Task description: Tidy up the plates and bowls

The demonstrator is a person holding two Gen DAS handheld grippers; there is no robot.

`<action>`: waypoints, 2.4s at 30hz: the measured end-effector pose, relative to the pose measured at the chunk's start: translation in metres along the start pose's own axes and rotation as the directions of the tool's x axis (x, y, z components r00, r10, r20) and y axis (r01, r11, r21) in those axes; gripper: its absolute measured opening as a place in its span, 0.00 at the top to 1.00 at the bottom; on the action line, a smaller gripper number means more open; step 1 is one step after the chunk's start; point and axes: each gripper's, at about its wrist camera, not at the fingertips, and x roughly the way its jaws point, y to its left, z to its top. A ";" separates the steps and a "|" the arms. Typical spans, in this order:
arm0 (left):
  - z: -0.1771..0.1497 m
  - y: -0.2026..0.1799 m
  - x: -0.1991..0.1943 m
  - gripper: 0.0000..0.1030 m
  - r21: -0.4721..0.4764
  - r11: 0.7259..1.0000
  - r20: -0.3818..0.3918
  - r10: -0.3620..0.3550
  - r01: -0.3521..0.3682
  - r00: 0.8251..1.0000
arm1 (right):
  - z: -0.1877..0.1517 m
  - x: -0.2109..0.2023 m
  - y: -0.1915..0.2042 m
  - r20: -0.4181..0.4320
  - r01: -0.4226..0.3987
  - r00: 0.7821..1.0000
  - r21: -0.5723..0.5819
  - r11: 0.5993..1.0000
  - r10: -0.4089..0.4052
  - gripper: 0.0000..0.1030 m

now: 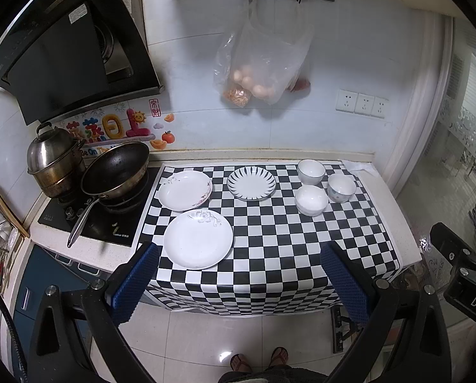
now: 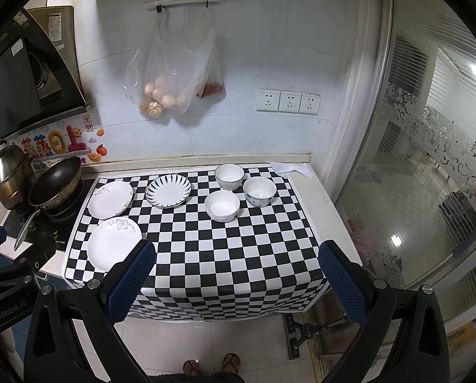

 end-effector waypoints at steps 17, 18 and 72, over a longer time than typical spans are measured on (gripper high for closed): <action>0.003 0.002 -0.002 0.00 -0.001 1.000 0.002 -0.001 0.001 1.000 | 0.004 0.004 0.003 -0.005 -0.006 1.000 0.007 1.000 0.006 0.00; 0.002 0.003 0.000 0.00 -0.002 1.000 0.000 -0.001 0.001 1.000 | 0.005 0.006 0.004 -0.006 -0.009 1.000 0.011 1.000 0.009 0.00; -0.040 0.158 0.438 0.64 -0.279 0.956 -0.662 -0.124 -0.090 0.739 | -0.049 0.548 0.239 -0.765 -0.549 0.456 0.159 0.820 0.454 0.85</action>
